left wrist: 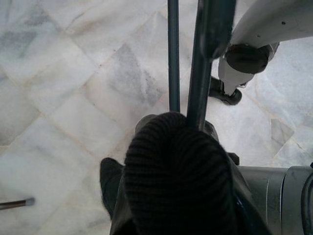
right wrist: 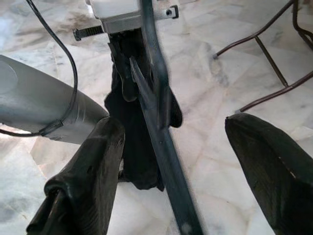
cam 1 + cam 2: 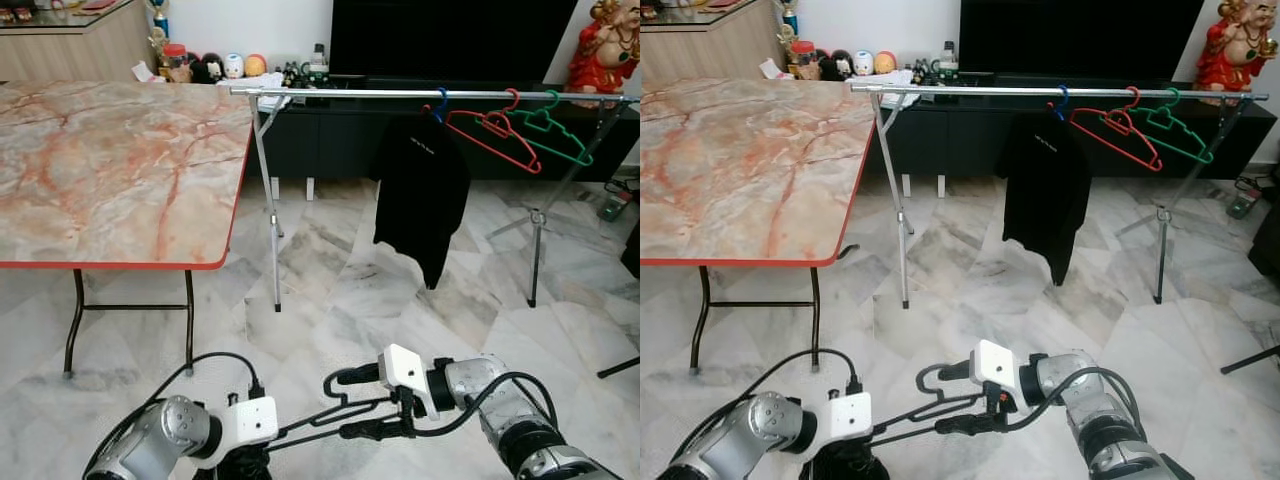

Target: Hang hanger

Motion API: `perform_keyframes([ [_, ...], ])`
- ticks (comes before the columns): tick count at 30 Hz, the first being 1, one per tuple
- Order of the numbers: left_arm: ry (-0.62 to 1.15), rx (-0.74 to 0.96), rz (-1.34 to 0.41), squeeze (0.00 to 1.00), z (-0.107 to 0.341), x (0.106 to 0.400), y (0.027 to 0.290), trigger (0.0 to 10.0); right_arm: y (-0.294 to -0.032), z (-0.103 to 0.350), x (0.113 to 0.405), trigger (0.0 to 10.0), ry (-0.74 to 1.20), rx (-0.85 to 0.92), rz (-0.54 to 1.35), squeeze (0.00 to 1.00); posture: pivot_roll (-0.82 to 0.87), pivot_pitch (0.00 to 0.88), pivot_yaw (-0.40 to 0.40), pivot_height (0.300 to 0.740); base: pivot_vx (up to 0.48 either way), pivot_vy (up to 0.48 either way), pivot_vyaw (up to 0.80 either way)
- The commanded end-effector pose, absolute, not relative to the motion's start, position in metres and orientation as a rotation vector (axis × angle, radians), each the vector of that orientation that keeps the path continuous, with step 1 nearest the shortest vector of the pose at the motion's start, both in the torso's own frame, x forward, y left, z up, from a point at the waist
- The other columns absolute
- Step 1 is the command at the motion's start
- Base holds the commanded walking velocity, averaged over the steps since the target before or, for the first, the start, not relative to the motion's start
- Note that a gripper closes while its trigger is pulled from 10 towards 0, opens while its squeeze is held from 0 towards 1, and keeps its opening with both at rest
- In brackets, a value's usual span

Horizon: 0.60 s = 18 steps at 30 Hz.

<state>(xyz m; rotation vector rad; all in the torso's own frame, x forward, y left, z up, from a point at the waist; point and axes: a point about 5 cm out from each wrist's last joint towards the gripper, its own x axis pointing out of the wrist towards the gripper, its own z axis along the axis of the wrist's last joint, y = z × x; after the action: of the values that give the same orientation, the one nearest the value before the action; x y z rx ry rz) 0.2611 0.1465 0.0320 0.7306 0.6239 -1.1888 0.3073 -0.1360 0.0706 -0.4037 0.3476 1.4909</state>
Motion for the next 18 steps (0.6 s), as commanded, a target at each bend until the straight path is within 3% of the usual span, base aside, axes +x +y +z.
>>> perform_keyframes([
  [1,0.605,0.755,-1.207,0.0,0.037,0.263,0.143,0.0,-0.135,0.07,0.306,10.0,0.353,-0.356,1.499,0.0,0.08,0.056,-0.027,0.74,0.0,0.0,0.0],
  [9,0.601,0.759,-1.202,0.0,0.039,0.264,0.142,0.0,-0.136,0.064,0.299,10.0,0.425,-0.307,1.573,0.0,0.09,0.063,-0.029,0.74,0.0,0.0,0.0],
  [18,0.599,0.756,-1.194,0.0,0.039,0.266,0.141,0.0,-0.134,0.06,0.299,10.0,0.416,-0.367,1.525,0.0,0.08,0.075,-0.034,0.74,0.0,0.0,0.0],
])
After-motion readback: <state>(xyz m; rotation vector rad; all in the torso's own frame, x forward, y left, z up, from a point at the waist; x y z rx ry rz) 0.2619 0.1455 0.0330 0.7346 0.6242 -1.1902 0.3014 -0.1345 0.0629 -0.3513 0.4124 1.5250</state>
